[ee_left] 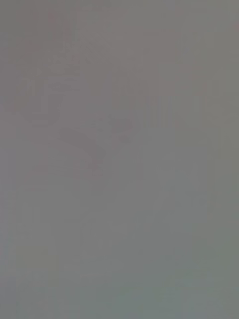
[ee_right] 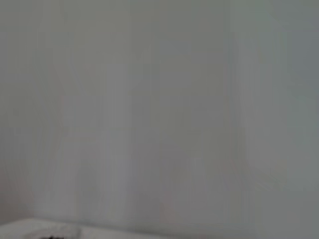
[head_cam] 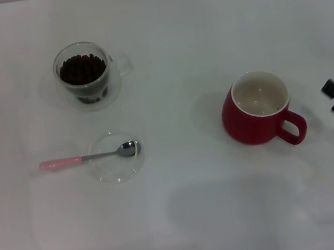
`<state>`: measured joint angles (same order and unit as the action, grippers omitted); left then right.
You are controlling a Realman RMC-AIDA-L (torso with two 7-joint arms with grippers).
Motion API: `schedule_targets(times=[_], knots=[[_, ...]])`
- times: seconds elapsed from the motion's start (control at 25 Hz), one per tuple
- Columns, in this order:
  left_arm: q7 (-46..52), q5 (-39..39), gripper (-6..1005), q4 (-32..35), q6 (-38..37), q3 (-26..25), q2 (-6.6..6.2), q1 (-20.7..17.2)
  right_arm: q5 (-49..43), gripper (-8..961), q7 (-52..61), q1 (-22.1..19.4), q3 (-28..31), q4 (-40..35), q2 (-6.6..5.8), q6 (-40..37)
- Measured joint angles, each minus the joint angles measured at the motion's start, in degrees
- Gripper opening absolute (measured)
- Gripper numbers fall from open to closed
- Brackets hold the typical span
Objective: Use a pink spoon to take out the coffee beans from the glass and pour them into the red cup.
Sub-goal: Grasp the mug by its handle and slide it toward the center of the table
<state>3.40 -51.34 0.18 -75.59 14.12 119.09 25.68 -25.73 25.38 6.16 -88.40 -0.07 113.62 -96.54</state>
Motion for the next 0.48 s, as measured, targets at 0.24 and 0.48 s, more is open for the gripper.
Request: schedule_targets(times=[0.24,0.48], knots=[[0.2,0.2,876,0.0,-0.3,-0.3,0.01,-0.3,-1.5,870,-1.0,0.2,0.0,0.5,1.21,5.7],[0.2,0.2,875,-0.1,-0.4,-0.3,0.07,-0.4,-4.0,870,-0.9,0.4,-0.2,0.6,1.55,9.4]])
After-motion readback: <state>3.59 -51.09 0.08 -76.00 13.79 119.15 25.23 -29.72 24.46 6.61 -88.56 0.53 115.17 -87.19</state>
